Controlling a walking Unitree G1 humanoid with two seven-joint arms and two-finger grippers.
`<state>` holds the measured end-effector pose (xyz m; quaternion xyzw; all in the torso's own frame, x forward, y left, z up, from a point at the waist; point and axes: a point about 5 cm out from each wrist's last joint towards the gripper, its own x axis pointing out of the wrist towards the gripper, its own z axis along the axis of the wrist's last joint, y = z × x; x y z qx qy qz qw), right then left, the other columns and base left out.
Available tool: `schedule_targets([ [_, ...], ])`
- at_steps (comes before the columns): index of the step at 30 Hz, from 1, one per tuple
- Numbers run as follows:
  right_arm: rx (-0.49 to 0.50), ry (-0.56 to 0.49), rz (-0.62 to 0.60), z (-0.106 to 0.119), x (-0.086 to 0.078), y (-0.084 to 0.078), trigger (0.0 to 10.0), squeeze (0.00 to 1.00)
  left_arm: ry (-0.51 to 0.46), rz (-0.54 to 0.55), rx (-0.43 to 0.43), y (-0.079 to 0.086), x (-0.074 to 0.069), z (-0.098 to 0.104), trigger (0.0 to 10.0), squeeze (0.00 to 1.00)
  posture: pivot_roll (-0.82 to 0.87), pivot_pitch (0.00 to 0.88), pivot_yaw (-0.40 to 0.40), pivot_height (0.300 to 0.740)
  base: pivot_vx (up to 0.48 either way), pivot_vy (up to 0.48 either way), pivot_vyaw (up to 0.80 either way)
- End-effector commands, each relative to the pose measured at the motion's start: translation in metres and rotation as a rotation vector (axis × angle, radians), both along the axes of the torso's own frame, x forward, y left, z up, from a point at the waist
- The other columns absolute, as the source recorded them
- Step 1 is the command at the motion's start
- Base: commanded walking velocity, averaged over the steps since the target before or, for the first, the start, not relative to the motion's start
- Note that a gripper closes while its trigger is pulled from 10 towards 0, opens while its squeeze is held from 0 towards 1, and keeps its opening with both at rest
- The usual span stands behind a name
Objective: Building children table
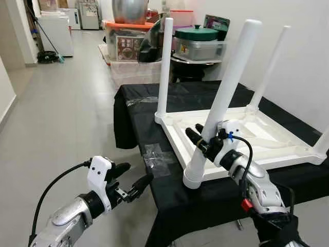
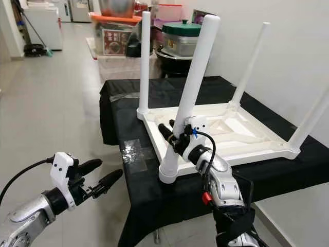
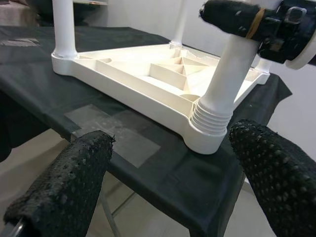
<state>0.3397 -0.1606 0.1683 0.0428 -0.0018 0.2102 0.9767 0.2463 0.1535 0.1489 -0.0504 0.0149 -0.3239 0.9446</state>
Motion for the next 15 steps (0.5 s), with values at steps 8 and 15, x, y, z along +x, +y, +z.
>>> schedule_targets([
  [8, -0.139, 0.391, -0.374, -0.064, -0.018, -0.008, 0.0, 0.0, 0.01, 0.003, -0.011, -0.003, 0.001, -0.003, 10.0, 0.0, 0.06, 0.0, -0.092, 0.74, 0.0, 0.0, 0.0],
  [15, -0.096, 0.35, -0.564, -0.053, -0.017, -0.017, 0.0, 0.0, 0.01, 0.013, -0.012, -0.002, 0.0, -0.003, 10.0, 0.0, 0.06, 0.0, -0.092, 0.74, 0.0, 0.0, 0.0],
])
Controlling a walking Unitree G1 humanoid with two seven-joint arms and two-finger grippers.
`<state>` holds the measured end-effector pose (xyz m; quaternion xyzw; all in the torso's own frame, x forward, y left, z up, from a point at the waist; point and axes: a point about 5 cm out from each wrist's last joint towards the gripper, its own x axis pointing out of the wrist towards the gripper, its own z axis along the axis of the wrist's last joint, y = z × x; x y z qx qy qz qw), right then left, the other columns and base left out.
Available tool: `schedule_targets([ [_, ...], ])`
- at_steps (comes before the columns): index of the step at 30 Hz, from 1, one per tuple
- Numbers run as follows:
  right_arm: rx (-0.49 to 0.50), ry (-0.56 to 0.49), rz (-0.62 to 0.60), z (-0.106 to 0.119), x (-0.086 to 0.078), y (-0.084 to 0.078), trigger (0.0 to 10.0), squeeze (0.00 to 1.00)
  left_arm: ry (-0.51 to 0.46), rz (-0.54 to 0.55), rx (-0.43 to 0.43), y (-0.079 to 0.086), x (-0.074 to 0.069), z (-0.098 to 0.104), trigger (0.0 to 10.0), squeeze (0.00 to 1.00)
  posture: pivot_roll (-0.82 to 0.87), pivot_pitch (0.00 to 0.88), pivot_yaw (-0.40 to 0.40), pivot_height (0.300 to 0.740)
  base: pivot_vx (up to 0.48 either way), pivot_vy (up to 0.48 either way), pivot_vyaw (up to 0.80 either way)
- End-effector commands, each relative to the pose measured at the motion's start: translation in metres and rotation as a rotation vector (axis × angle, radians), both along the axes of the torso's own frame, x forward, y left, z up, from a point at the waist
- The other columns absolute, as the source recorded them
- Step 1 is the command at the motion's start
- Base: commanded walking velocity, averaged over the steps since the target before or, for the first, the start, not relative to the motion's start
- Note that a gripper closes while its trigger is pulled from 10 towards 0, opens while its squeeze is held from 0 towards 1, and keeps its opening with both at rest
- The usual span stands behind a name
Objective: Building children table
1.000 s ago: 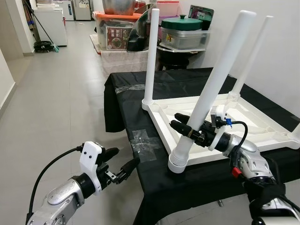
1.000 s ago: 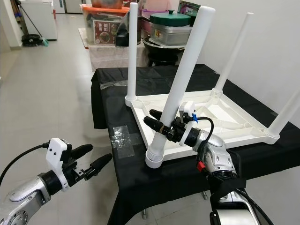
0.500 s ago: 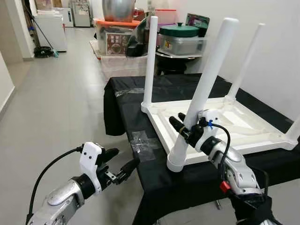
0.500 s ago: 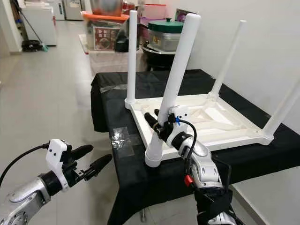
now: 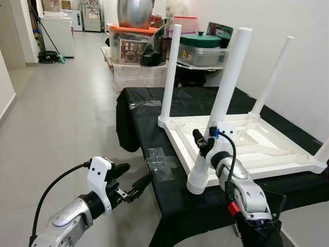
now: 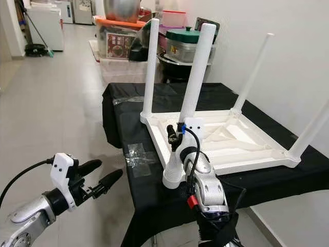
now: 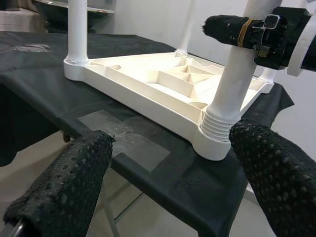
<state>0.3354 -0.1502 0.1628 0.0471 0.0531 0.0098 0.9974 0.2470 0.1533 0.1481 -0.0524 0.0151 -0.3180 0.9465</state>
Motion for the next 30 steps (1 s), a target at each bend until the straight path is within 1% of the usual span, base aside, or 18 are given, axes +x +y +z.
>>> schedule_targets([
  [1, -0.042, 0.219, -0.192, -0.046, -0.014, -0.029, 0.0, 0.0, 0.008, 0.002, -0.008, -0.001, -0.001, -0.003, 10.0, 0.0, 0.06, 0.0, -0.092, 0.74, 0.0, 0.0, 0.0],
  [4, -0.055, 0.199, -0.235, -0.042, -0.018, -0.03, 0.0, 0.0, 0.007, 0.005, -0.007, -0.001, -0.001, -0.002, 10.0, 0.0, 0.06, 0.0, -0.088, 0.74, 0.0, 0.0, 0.0],
  [6, -0.055, 0.199, -0.235, -0.042, -0.018, -0.03, 0.0, 0.0, 0.007, 0.005, -0.007, -0.001, -0.001, -0.002, 10.0, 0.0, 0.06, 0.0, -0.088, 0.74, 0.0, 0.0, 0.0],
  [11, -0.092, 0.181, -0.296, -0.039, -0.026, -0.029, 0.0, 0.0, 0.005, 0.009, -0.004, 0.0, 0.0, -0.002, 10.0, 0.0, 0.06, 0.0, -0.084, 0.74, 0.0, 0.0, 0.0],
  [18, -0.114, 0.155, -0.306, -0.035, -0.029, -0.027, 0.0, 0.0, 0.004, 0.013, -0.004, 0.0, 0.001, -0.002, 10.0, 0.0, 0.06, 0.0, -0.081, 0.74, 0.0, 0.0, 0.0],
  [22, -0.119, 0.16, -0.309, -0.036, -0.031, -0.028, 0.0, 0.0, 0.006, 0.014, -0.005, 0.001, 0.001, -0.002, 10.0, 0.0, 0.06, 0.0, -0.079, 0.74, 0.0, 0.0, 0.0],
  [23, -0.118, 0.164, -0.307, -0.037, -0.031, -0.028, 4.6, 0.0, 0.007, 0.013, -0.005, 0.001, 0.001, -0.002, 10.0, 0.0, 0.06, 0.0, -0.078, 0.74, 0.0, 0.0, 0.0],
  [24, -0.118, 0.164, -0.307, -0.037, -0.031, -0.028, 4.6, 0.0, 0.007, 0.013, -0.005, 0.001, 0.001, -0.002, 10.0, 0.0, 0.06, 0.0, -0.078, 0.74, 0.0, 0.0, 0.0],
  [25, -0.116, 0.167, -0.303, -0.037, -0.031, -0.028, 10.0, 0.0, 0.008, 0.013, -0.005, 0.001, 0.001, -0.002, 10.0, 0.0, 0.06, 0.0, -0.078, 0.74, 0.0, 0.0, 0.0],
  [30, -0.114, 0.167, -0.309, -0.037, -0.03, -0.029, 10.0, 0.0, 0.009, 0.012, -0.005, 0.001, 0.001, -0.003, 10.0, 0.0, 0.05, 0.0, -0.077, 0.74, 0.0, 0.0, 0.0],
])
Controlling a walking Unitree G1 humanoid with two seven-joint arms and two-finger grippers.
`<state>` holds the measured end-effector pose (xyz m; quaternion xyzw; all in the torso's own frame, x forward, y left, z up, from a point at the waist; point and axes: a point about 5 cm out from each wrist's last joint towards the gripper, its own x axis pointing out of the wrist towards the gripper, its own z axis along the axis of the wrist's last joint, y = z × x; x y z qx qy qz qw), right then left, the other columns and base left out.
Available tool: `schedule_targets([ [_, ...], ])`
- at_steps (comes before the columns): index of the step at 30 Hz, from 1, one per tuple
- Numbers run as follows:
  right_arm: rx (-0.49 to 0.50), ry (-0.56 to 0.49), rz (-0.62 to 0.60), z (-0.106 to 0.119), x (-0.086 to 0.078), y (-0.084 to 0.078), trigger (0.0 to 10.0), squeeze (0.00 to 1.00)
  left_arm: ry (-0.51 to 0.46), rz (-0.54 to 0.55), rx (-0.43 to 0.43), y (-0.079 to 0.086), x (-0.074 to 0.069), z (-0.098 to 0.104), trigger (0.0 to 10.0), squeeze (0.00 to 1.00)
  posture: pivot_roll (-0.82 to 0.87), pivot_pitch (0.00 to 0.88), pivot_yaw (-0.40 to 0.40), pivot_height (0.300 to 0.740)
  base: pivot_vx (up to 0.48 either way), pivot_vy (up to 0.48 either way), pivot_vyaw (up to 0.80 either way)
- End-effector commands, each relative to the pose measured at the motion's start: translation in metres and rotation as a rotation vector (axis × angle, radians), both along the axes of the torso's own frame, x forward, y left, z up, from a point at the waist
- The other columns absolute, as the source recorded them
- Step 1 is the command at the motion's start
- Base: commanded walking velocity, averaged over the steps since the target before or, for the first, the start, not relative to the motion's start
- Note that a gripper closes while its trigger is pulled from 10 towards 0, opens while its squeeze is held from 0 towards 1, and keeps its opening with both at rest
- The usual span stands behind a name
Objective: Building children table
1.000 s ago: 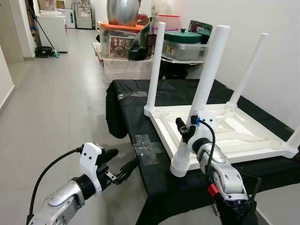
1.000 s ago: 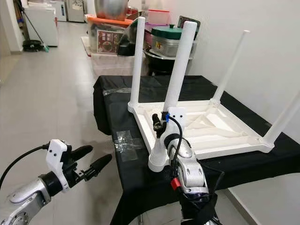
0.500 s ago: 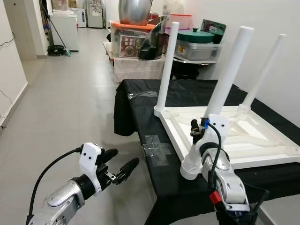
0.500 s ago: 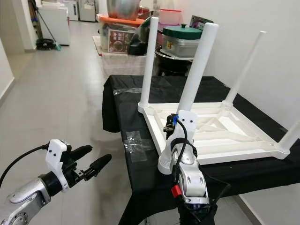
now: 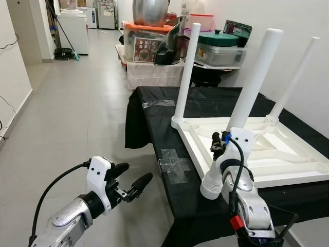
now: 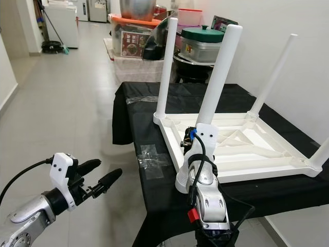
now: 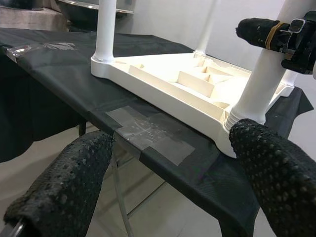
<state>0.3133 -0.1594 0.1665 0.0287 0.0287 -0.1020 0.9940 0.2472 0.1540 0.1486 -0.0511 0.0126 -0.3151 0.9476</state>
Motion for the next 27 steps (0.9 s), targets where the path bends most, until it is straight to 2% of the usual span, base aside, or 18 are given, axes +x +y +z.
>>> schedule_targets([
  [1, -0.041, 0.203, -0.103, -0.039, -0.008, -0.02, 10.0, 0.0, 0.015, 0.005, -0.006, 0.0, 0.0, -0.003, 10.0, 0.0, 0.05, 0.0, -0.073, 0.74, 0.0, 0.0, 0.0],
  [6, -0.019, 0.185, -0.168, -0.037, -0.012, -0.025, 10.0, 0.0, 0.016, 0.0, -0.004, 0.0, 0.001, -0.004, 10.0, 0.0, 0.05, 0.0, -0.07, 0.74, 0.0, 0.0, 0.0],
  [14, 0.029, 0.139, -0.18, -0.032, -0.013, -0.024, 10.0, 0.0, 0.016, -0.004, 0.0, 0.0, 0.002, -0.003, 10.0, 0.0, 0.05, 0.0, -0.066, 0.74, 0.0, 0.0, 0.0],
  [27, 0.023, 0.072, -0.14, -0.021, -0.011, -0.019, 10.0, 0.0, 0.016, -0.008, 0.0, -0.001, 0.003, -0.004, 10.0, 0.0, 0.05, 0.0, -0.067, 0.74, 0.0, 0.0, 0.0],
])
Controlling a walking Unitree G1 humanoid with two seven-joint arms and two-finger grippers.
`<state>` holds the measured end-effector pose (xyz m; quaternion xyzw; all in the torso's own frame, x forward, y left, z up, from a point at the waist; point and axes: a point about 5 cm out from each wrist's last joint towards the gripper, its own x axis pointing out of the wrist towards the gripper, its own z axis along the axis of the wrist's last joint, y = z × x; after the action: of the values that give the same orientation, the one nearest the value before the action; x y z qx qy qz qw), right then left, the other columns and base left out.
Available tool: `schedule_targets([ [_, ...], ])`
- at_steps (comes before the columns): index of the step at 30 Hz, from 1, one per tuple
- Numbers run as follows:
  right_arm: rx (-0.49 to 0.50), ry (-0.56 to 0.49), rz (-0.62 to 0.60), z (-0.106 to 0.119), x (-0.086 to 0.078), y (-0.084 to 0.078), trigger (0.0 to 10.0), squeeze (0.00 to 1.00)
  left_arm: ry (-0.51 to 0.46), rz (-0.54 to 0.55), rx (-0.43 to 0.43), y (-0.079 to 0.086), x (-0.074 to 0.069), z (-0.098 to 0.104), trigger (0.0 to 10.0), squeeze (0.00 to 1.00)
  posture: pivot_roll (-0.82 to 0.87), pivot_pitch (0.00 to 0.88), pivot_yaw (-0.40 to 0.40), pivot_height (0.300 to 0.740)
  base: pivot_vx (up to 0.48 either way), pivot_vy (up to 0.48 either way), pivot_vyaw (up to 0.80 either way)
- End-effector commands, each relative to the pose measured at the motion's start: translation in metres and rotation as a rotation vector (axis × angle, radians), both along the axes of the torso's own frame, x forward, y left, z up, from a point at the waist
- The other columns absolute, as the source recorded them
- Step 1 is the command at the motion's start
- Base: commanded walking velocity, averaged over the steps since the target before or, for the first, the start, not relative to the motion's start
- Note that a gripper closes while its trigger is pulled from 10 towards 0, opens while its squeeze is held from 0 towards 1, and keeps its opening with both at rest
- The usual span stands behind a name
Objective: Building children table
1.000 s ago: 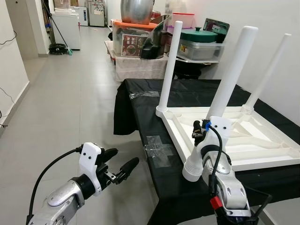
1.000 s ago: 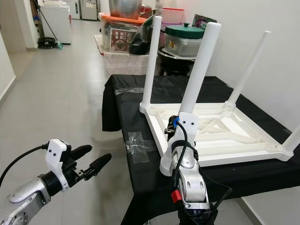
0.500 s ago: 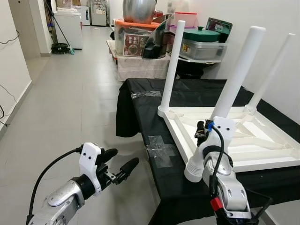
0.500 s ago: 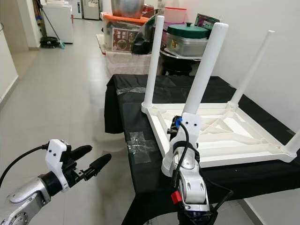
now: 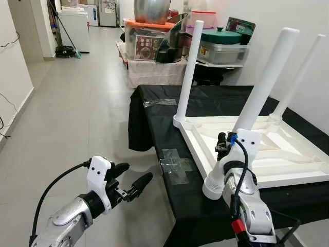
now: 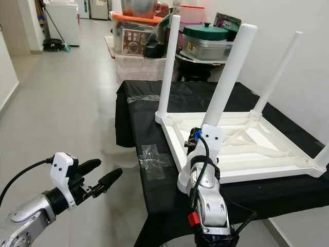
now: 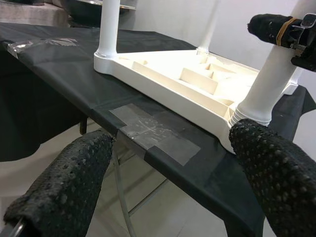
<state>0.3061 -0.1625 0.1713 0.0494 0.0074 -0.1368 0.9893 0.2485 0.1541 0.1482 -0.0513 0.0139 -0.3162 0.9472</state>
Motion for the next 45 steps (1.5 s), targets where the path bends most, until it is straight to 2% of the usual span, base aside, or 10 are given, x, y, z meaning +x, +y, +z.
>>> schedule_targets([
  [1, -0.006, 0.118, -0.066, -0.025, -0.004, -0.016, 10.0, 0.0, 0.013, -0.005, 0.0, -0.001, 0.001, -0.003, 10.0, 0.0, 0.05, 0.0, -0.067, 0.74, 0.0, 0.0, 0.0],
  [5, -0.02, 0.072, -0.055, -0.017, -0.003, -0.016, 10.0, 0.0, 0.013, -0.007, 0.002, -0.001, 0.003, -0.003, 10.0, 0.0, 0.04, 0.0, -0.066, 0.74, 0.0, 0.0, 0.0],
  [13, -0.024, 0.05, -0.041, -0.011, -0.003, -0.016, 10.0, 0.0, 0.011, -0.015, -0.001, -0.002, 0.004, -0.004, 10.0, 0.0, 0.04, 0.0, -0.064, 0.74, 0.0, 0.0, 0.0],
  [28, -0.004, 0.102, 0.022, -0.017, -0.001, -0.011, 10.0, 0.0, 0.012, -0.02, 0.0, -0.003, 0.004, -0.005, 10.0, 0.0, 0.04, 0.0, -0.07, 0.74, 0.0, 0.0, 0.0],
  [45, 0.001, 0.108, 0.038, -0.015, 0.001, -0.01, 10.0, 0.0, 0.014, -0.021, 0.001, -0.003, 0.004, -0.005, 10.0, 0.0, 0.04, 0.0, -0.069, 0.74, 0.0, 0.0, 0.0],
])
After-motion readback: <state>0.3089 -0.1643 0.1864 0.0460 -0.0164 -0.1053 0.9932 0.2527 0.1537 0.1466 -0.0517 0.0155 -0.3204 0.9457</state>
